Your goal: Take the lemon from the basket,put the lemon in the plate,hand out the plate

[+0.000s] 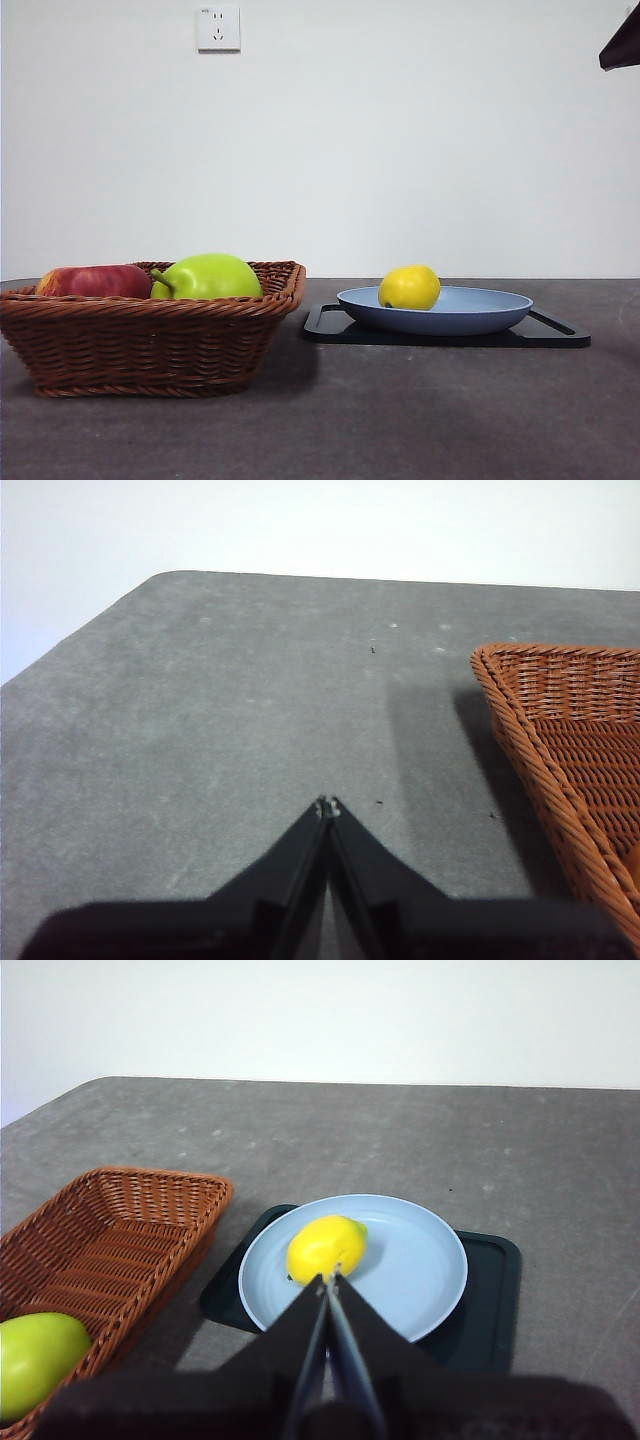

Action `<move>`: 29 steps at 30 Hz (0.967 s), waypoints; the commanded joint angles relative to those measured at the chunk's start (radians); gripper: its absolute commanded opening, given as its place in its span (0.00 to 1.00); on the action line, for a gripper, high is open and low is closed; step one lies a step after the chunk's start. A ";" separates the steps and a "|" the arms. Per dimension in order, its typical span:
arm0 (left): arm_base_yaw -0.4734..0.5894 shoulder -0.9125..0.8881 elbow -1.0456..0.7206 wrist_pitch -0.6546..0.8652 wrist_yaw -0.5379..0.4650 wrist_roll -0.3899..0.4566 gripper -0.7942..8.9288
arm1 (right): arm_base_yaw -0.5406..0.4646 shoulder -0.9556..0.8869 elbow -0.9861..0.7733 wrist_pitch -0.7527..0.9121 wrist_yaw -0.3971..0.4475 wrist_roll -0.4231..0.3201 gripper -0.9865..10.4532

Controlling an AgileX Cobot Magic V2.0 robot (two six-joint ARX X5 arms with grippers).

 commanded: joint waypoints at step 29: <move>0.003 -0.003 -0.010 0.013 0.001 -0.003 0.09 | -0.467 -0.495 -0.428 -0.042 -0.240 -0.092 0.09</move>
